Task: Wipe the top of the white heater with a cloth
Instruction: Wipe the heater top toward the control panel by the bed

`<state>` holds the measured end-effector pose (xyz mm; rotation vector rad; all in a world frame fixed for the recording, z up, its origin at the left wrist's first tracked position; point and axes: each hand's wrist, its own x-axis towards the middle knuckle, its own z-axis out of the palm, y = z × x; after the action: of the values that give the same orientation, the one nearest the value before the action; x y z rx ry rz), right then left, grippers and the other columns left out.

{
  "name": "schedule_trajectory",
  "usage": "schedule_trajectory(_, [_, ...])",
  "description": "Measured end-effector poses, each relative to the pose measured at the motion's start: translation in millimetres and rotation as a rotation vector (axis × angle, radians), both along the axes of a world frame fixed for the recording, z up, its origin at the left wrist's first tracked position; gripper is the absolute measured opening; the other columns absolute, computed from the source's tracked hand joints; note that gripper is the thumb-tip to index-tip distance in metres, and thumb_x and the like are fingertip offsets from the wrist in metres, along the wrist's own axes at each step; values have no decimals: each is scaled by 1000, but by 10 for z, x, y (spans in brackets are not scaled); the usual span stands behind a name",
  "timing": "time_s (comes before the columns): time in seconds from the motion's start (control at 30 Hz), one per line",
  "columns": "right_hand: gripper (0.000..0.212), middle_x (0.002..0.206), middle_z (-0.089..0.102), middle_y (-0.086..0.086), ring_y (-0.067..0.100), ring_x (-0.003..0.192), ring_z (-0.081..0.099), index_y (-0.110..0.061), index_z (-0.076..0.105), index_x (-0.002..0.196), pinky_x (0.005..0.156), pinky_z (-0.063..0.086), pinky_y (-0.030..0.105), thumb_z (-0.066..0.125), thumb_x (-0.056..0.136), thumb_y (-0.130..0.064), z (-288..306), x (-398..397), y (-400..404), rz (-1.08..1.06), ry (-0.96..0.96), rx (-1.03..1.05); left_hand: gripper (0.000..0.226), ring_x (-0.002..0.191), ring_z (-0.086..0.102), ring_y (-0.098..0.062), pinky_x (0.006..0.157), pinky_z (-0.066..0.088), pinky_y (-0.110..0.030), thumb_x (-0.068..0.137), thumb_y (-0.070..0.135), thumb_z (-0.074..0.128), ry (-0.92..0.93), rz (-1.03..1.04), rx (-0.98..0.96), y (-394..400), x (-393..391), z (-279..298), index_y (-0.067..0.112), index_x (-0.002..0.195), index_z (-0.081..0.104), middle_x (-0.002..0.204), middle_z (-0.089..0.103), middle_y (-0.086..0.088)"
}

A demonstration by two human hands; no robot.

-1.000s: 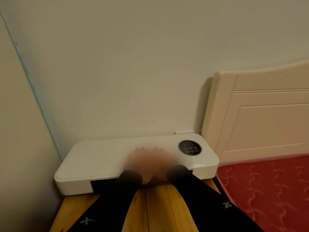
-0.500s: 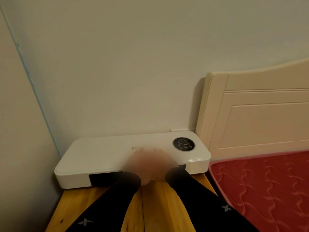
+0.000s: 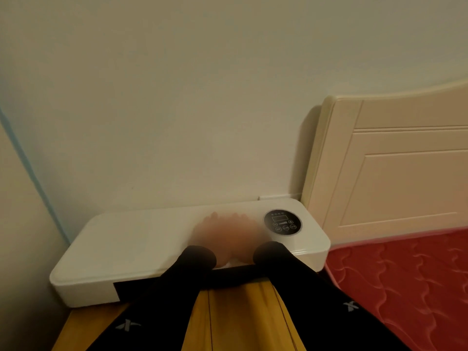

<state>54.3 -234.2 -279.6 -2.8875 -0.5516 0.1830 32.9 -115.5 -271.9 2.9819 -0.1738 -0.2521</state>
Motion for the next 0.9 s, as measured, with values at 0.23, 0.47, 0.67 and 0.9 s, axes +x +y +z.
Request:
schedule_trajectory(0.23, [70,168,6,12,31,155,2,-10,13,159,122,6,46,45,99,-29,-13,332,-2,1,-6,20,69,153,-5,-27,124,4,-43,98,19,28,-10,4,30,4,369,-18,9,158,-4,166,-11,-12])
schedule_trajectory(0.47, [71,168,4,12,31,155,1,-11,12,159,122,5,46,46,99,-28,-37,493,-10,-1,-14,34,68,153,-4,-27,124,5,-42,98,20,27,-20,-5,43,5,534,-21,10,158,-3,166,-9,-12])
schedule_trajectory(0.67, [71,168,6,13,31,154,3,-10,14,158,123,8,47,47,98,-28,5,469,6,-8,4,16,69,153,-2,-27,124,7,-42,97,19,29,-15,-5,43,-5,480,12,9,158,-2,166,-8,-13])
schedule_trajectory(0.9, [71,168,3,13,31,155,2,-8,10,159,123,6,46,45,100,-27,63,291,-27,-20,30,-15,70,153,-5,-27,124,6,-42,98,18,30,9,7,47,-55,306,46,9,158,-4,166,-11,-12])
